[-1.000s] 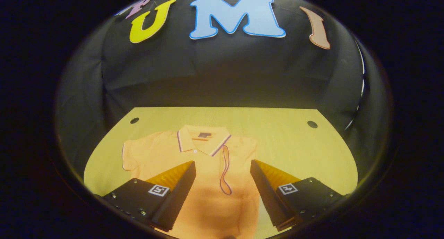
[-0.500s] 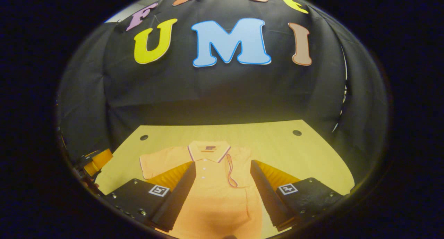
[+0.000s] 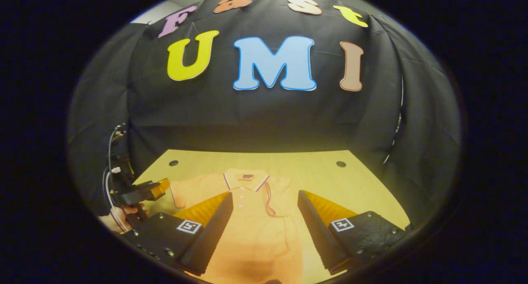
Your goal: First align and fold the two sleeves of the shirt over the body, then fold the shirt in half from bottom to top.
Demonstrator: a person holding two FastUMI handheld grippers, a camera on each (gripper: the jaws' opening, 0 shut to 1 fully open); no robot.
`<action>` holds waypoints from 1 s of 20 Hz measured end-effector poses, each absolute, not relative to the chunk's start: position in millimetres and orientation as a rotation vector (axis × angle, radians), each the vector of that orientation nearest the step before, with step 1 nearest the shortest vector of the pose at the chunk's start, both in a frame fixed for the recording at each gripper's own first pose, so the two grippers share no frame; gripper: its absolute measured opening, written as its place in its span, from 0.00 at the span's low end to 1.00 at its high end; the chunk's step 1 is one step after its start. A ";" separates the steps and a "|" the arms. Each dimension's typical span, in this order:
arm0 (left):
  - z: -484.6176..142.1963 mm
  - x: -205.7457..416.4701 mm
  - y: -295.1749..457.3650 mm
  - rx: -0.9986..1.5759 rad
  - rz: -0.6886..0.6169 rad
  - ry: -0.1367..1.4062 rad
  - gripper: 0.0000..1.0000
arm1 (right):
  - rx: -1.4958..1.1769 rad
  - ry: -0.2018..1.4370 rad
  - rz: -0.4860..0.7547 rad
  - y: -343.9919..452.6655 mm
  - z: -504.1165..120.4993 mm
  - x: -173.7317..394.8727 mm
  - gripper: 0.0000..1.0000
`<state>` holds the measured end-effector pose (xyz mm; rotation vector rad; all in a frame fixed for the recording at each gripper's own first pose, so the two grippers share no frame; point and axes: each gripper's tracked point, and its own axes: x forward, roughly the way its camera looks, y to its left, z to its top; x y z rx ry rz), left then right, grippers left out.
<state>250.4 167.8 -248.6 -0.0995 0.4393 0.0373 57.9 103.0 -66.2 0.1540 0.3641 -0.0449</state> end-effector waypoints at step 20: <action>-340.9 308.5 189.3 0.065 0.124 0.601 0.54 | 0.221 0.436 -0.088 85.0 -88.1 13.9 0.98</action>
